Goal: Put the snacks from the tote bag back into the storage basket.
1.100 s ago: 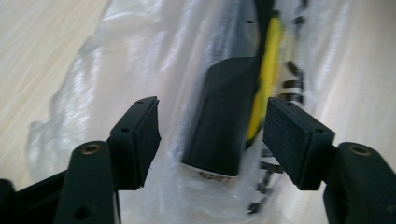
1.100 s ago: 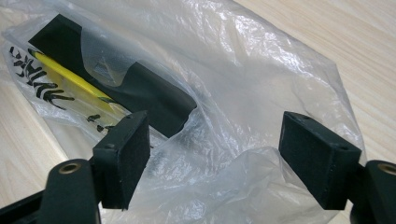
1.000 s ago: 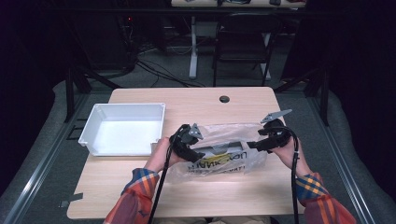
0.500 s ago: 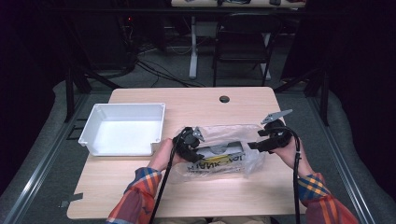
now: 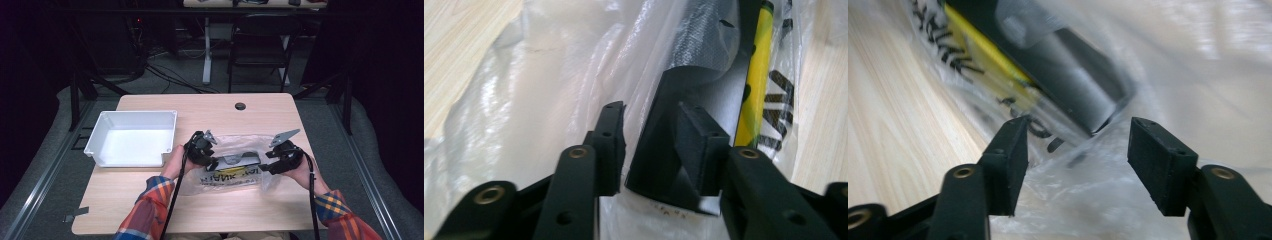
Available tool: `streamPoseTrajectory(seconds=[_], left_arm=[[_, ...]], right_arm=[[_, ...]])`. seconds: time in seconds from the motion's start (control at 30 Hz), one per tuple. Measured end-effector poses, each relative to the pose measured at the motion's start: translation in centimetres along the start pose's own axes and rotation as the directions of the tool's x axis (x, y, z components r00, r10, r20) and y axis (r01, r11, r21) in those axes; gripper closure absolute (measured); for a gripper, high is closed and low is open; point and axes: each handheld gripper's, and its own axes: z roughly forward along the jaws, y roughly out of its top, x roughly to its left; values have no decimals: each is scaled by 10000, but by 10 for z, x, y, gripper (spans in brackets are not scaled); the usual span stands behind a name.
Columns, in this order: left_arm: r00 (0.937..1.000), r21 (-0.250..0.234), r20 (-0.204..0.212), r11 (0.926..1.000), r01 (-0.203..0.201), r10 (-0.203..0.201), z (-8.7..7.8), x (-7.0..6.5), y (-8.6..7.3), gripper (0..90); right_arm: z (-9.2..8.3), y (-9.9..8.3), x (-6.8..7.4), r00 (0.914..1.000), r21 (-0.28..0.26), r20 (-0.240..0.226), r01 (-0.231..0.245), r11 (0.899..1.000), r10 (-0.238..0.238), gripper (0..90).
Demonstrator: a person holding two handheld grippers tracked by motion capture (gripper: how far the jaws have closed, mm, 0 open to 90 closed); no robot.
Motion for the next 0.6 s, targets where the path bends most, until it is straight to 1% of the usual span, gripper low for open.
streamPoseTrajectory(seconds=[0.03, 0.1, 0.13, 0.17, 0.2, 0.23, 0.27, 0.3, 0.33, 0.37, 0.4, 0.43, 0.47, 0.5, 0.53, 0.6], left_arm=[[10000, 13, 23, 10000, -33, 33, 1, 0, 1, 702], [10000, 62, -10, 10000, 23, -23, 3, 2, 5, 739], [10000, 82, -35, 10000, 35, -35, 3, 3, 6, 757], [9999, 62, -9, 9999, 130, -130, 4, 3, 7, 787], [9999, 62, -9, 9999, 130, -130, 4, 3, 7, 806], [9998, 125, -139, 9998, 174, -172, 6, 3, 11, 826], [9997, 197, -192, 9997, 133, -129, 8, 3, 12, 857], [9997, 197, -192, 9997, 133, -129, 8, 3, 12, 878], [9990, 375, -434, 9992, 139, -122, 12, 2, 14, 897], [9991, 457, -410, 9989, 87, -69, 13, 2, 15, 900], [9990, 491, -447, 9987, 122, -100, 15, 2, 15, 900], [9986, 601, -501, 9980, 173, -143, 16, 2, 16, 900], [9987, 679, -492, 9976, 120, -87, 18, 2, 16, 900], [9984, 696, -553, 9975, 146, -107, 19, 3, 16, 900], [9982, 796, -576, 9966, 196, -151, 21, 3, 17, 900], [9977, 933, -665, 9955, 178, -117, 24, 4, 18, 900]], right_arm=[[4, -1, 6, 9998, -40, 49, 213, 9998, -212, 449], [6, -1, 10, 9988, -155, -48, 480, 9987, -481, 475], [8, -1, 12, 9985, -121, -139, 533, 9985, -534, 488], [11, 0, 14, 9984, -128, -169, 546, 9984, -548, 503], [11, 0, 14, 9984, -128, -169, 546, 9984, -548, 503], [17, 0, 16, 9965, 34, -223, 812, 9967, -811, 524], [20, 0, 17, 9962, 41, -233, 836, 9965, -835, 539], [22, -1, 18, 9961, 157, -243, 851, 9963, -847, 547], [24, -1, 18, 9954, 239, -224, 936, 9953, -931, 554], [26, -1, 19, 9959, 214, -152, 897, 9957, -894, 573], [28, -2, 19, 9958, 352, -130, 915, 9952, -911, 581], [31, -2, 19, 9963, 308, -34, 855, 9959, -855, 595], [33, -3, 19, 9967, 330, -1, 813, 9961, -814, 625], [35, -3, 18, 9961, 486, 8, 876, 9950, -878, 631], [38, -3, 19, 9961, 492, 95, 868, 9950, -874, 646], [43, -2, 18, 9958, 680, 195, 876, 9938, -891, 667]])
